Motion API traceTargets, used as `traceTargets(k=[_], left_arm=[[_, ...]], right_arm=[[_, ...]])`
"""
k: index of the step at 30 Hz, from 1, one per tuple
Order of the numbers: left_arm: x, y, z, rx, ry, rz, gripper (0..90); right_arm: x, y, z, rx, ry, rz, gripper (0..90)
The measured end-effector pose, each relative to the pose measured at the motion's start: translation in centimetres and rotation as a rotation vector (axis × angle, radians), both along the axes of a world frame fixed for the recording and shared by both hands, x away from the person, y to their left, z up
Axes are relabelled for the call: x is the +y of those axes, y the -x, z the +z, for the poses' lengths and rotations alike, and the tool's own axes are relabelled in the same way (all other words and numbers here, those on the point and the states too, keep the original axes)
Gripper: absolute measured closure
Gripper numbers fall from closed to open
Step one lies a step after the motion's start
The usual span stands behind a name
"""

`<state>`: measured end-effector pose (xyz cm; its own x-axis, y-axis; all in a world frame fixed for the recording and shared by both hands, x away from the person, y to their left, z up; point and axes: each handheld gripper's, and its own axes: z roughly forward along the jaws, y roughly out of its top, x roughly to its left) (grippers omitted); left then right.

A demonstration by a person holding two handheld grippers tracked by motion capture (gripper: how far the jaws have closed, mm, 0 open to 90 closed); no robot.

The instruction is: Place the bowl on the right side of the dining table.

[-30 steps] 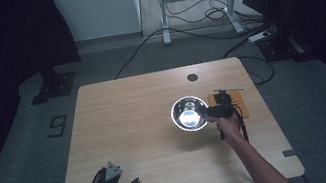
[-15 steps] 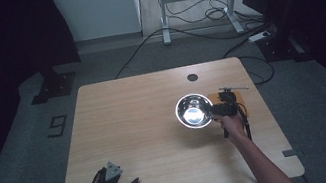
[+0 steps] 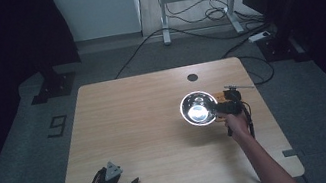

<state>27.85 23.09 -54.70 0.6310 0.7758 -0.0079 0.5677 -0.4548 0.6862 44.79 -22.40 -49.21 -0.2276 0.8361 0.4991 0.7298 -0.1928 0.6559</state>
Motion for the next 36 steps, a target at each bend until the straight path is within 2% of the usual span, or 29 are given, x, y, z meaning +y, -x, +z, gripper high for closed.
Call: traceTargets(k=[23,36], left_arm=[[0.0,0.0,0.0,0.000,0.000,0.000,13.3],[0.0,0.0,0.0,0.000,0.000,0.000,13.3]], right_arm=[[-3.6,-0.6,-0.4,0.022,0.005,-0.106,85.5],[-5.1,-0.9,-0.7,0.029,0.028,-0.151,85.5]])
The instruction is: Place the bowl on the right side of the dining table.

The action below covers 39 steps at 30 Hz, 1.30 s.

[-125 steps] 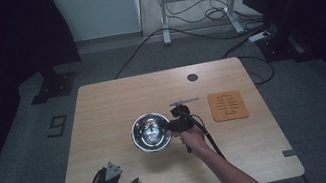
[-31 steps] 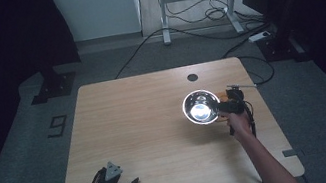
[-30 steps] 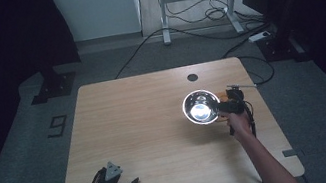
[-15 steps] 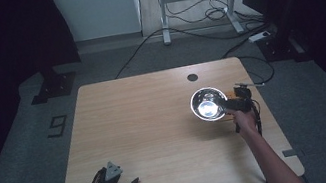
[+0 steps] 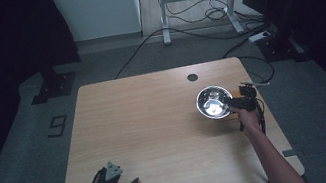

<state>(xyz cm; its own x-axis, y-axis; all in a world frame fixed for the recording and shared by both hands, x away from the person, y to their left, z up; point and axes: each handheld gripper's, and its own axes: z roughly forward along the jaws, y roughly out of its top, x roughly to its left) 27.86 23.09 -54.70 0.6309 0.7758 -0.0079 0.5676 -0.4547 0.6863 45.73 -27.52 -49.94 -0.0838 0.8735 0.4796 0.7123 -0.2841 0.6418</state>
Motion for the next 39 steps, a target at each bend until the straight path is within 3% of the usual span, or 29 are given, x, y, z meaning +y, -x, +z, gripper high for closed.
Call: traceTargets(k=[39], left_arm=[[0.0,0.0,0.0,0.000,0.000,0.000,13.3]], right_arm=[[-4.5,-1.2,-1.7,0.041,0.025,-0.142,85.5]])
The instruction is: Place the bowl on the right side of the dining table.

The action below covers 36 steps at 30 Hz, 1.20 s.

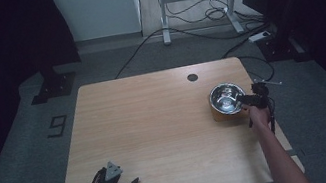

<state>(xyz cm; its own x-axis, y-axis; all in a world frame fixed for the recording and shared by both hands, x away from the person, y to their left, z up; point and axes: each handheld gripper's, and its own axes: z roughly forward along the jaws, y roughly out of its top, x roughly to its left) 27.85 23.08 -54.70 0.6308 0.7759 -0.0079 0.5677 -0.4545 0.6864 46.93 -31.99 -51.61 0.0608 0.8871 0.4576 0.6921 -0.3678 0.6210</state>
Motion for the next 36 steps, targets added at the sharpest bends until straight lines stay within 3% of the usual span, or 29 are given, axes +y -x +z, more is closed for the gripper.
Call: traceTargets(k=[9,23,27,31,36], left_arm=[[0.0,0.0,0.0,0.000,0.000,0.000,13.3],[0.0,0.0,0.0,0.000,0.000,0.000,13.3],[0.0,0.0,0.0,0.000,0.000,0.000,13.3],[0.0,0.0,0.0,0.000,0.000,0.000,13.3],[0.0,0.0,0.0,0.000,0.000,0.000,13.3]], right_arm=[[-0.1,-0.7,-1.1,0.018,-0.002,-0.020,85.5],[0.0,-1.0,-1.6,0.032,0.016,-0.032,84.5],[0.1,-1.0,-1.7,0.028,0.048,-0.027,75.6],[0.3,-1.0,-1.7,0.034,0.088,-0.016,73.7],[0.4,-1.0,-1.7,0.032,0.090,-0.006,69.6]])
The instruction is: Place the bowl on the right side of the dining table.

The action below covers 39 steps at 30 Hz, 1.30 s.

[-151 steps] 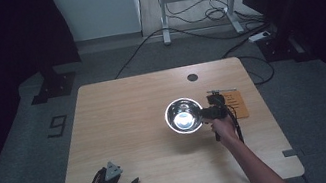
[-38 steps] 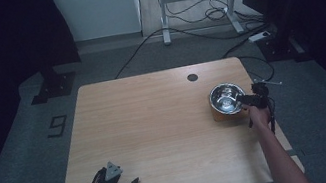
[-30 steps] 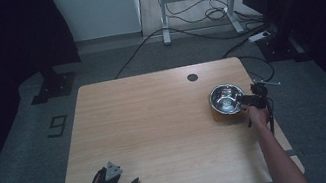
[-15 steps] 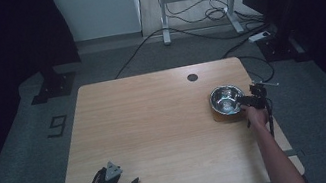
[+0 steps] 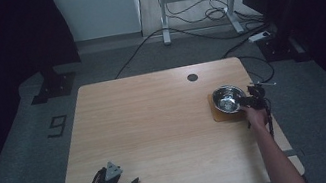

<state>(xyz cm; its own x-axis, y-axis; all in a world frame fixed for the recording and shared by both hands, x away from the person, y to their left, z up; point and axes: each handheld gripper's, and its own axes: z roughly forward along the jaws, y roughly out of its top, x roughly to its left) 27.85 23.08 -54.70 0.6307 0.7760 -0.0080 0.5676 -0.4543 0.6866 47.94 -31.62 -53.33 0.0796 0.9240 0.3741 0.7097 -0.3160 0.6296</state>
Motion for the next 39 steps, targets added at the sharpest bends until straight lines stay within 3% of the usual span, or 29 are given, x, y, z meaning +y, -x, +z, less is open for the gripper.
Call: traceTargets(k=[8,13,16,21,30,34,39], left_arm=[[0.0,0.0,0.0,0.000,0.000,0.000,13.3],[0.0,0.0,0.0,0.000,0.000,0.000,13.3],[0.0,0.0,0.0,0.000,0.000,0.000,13.3],[0.0,0.0,0.0,0.000,0.000,0.000,13.3],[0.0,0.0,0.0,0.000,0.000,0.000,13.3],[0.0,0.0,0.0,0.000,0.000,0.000,13.3],[0.0,0.0,0.0,0.000,0.000,0.000,13.3]], right_arm=[[0.1,0.2,0.0,0.010,0.014,0.013,54.9],[-0.4,0.9,-0.2,-0.036,-0.048,0.004,47.8],[-0.6,1.1,-0.4,-0.049,-0.059,0.022,46.1],[-0.5,1.2,-0.1,-0.057,-0.035,0.058,46.9],[-0.7,1.4,0.4,-0.054,-0.067,0.087,45.9],[-0.8,1.6,0.5,-0.052,-0.031,0.081,39.0],[-0.6,1.8,1.1,-0.084,0.003,0.069,33.3]])
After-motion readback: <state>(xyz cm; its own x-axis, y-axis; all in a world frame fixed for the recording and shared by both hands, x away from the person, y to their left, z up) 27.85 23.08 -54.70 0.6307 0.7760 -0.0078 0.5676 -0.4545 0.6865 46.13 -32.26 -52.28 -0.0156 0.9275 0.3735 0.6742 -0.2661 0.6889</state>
